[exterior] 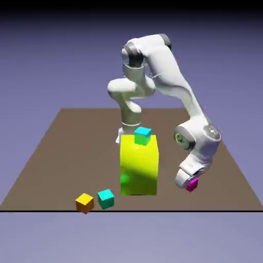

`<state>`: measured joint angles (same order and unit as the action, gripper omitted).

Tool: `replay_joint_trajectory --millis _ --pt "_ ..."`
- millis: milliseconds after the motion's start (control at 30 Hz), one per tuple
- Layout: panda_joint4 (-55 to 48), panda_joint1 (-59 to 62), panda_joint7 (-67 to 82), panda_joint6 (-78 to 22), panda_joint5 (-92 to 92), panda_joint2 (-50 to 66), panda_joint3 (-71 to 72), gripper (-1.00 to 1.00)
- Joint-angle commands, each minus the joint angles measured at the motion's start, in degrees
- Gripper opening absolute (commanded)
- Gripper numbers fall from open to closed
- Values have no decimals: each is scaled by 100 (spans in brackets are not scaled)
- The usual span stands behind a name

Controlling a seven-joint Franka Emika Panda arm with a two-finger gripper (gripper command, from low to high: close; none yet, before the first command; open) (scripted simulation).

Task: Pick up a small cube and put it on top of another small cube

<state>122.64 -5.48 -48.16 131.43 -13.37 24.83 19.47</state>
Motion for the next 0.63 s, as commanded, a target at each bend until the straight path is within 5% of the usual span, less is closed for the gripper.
replay_joint_trajectory --millis 0,333,467,500,600 --pt "-10 201 -256 -32 225 -64 -209 -100" --pt "-95 1936 -2348 -305 2323 -618 -1997 -100" --pt "100 1918 -2238 584 2461 75 -1909 -100" --pt "100 1918 -2238 584 2461 75 -1909 100" --pt "-9 1928 -2299 86 2384 -313 -1958 100"
